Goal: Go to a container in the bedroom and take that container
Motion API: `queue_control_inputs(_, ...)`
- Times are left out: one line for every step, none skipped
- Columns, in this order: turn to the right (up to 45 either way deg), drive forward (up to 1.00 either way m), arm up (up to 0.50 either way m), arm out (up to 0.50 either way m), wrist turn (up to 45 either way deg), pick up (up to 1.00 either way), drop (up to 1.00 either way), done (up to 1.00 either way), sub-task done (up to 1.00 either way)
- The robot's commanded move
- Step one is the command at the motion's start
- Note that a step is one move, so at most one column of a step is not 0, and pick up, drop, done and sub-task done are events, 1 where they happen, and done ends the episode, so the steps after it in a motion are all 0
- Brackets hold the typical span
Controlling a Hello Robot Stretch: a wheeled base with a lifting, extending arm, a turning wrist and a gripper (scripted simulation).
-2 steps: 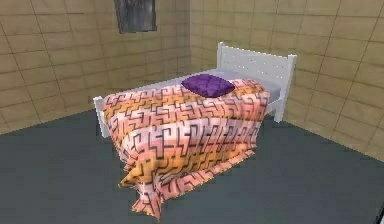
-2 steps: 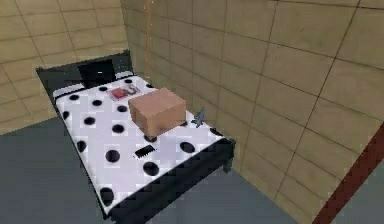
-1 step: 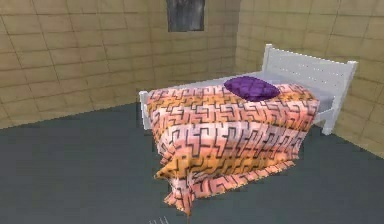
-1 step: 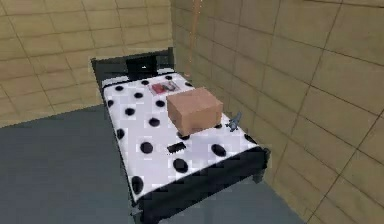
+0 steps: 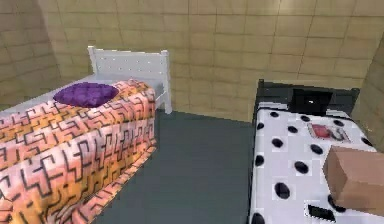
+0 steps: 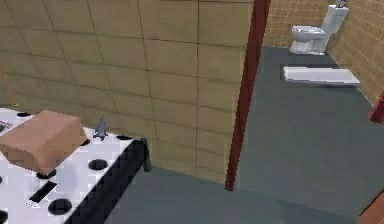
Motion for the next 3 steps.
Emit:
queue_control_inputs(45.0, 0.0, 0.0, 0.0, 0.0, 0.0, 0.0, 0.0, 0.0)
queue_control_inputs(36.0, 0.0, 0.0, 0.0, 0.0, 0.0, 0.0, 0.0, 0.0)
queue_control_inputs(0.0, 0.8, 0.0, 0.0, 0.0, 0.0, 0.0, 0.0, 0.0)
